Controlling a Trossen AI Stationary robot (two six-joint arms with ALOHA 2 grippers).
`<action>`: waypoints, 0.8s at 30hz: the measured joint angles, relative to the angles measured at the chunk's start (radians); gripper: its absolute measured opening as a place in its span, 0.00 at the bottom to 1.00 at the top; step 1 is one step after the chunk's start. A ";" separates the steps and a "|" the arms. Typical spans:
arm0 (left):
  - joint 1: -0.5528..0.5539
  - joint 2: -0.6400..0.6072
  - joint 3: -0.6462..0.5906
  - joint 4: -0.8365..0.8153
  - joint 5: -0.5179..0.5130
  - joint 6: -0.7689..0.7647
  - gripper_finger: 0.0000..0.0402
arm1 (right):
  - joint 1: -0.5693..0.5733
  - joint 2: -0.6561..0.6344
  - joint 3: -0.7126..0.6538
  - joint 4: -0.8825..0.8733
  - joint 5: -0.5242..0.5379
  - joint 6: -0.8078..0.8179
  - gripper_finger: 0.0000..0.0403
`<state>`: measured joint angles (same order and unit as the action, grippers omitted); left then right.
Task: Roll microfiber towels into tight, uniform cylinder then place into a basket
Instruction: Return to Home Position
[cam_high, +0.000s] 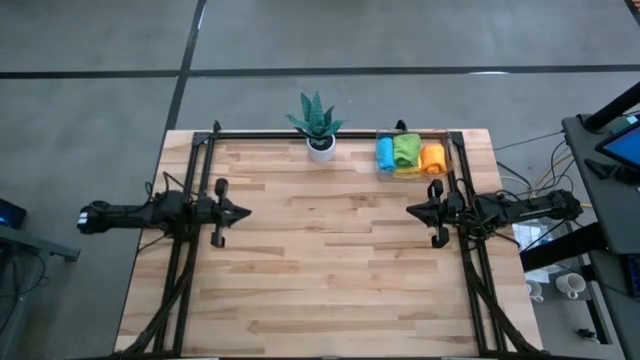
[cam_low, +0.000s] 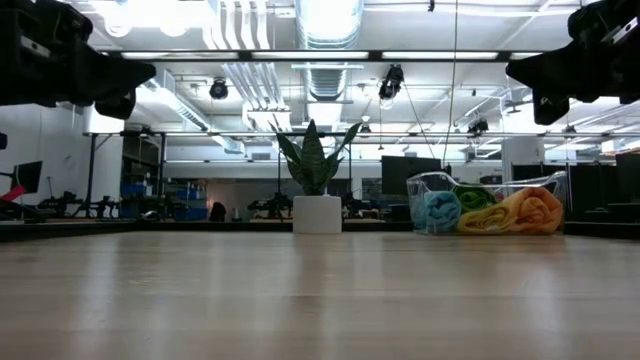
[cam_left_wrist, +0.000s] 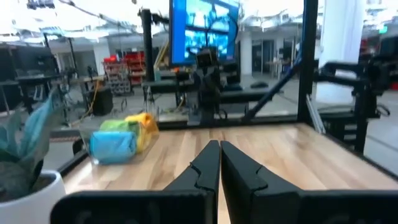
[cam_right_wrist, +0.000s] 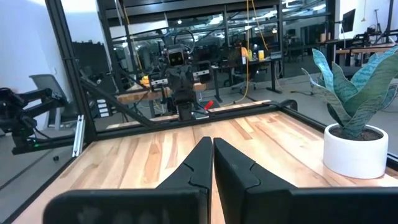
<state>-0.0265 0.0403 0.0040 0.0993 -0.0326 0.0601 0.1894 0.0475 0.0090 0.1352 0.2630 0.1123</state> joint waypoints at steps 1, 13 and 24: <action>0.000 0.003 0.000 -0.006 0.000 0.000 0.00 | 0.000 0.000 0.000 0.000 0.000 0.000 0.02; 0.000 0.010 0.000 -0.002 0.001 0.000 0.00 | 0.000 0.001 0.000 0.000 0.000 0.000 0.02; 0.000 0.009 0.000 -0.004 0.001 0.000 0.00 | 0.000 0.001 0.000 0.000 0.000 0.000 0.02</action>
<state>-0.0269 0.0496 0.0040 0.0951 -0.0315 0.0597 0.1894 0.0486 0.0093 0.1351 0.2630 0.1123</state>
